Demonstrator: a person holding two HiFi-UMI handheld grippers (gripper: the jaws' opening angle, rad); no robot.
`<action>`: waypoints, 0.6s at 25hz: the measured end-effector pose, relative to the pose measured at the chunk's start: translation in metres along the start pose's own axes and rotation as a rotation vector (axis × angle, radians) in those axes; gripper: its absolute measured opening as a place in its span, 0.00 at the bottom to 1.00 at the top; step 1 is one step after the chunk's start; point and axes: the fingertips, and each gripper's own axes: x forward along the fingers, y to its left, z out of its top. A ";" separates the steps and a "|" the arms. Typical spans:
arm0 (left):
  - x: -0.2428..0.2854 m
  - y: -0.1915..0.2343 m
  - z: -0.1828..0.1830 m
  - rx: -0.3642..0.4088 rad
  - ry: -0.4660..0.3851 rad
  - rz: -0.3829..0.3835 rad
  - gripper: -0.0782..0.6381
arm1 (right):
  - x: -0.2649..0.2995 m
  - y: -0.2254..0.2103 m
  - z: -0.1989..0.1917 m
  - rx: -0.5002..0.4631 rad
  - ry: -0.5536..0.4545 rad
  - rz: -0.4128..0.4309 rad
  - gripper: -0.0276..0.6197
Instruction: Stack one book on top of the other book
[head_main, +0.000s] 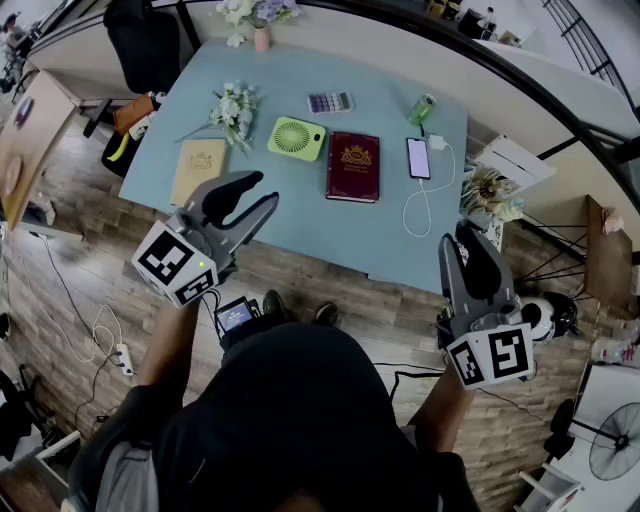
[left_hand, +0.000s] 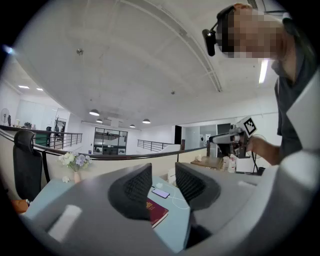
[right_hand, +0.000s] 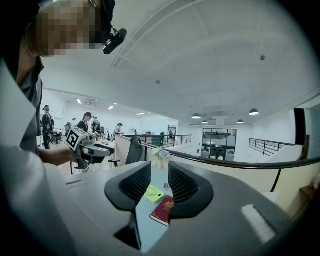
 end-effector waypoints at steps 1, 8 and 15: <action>-0.004 0.002 -0.001 0.000 -0.001 -0.001 0.39 | 0.001 0.004 0.000 0.000 0.000 0.000 0.21; -0.026 0.018 -0.003 -0.002 -0.001 -0.002 0.39 | 0.010 0.027 0.002 0.002 0.005 -0.009 0.21; -0.046 0.037 -0.007 -0.011 -0.005 -0.004 0.39 | 0.022 0.044 0.001 0.009 0.019 -0.028 0.21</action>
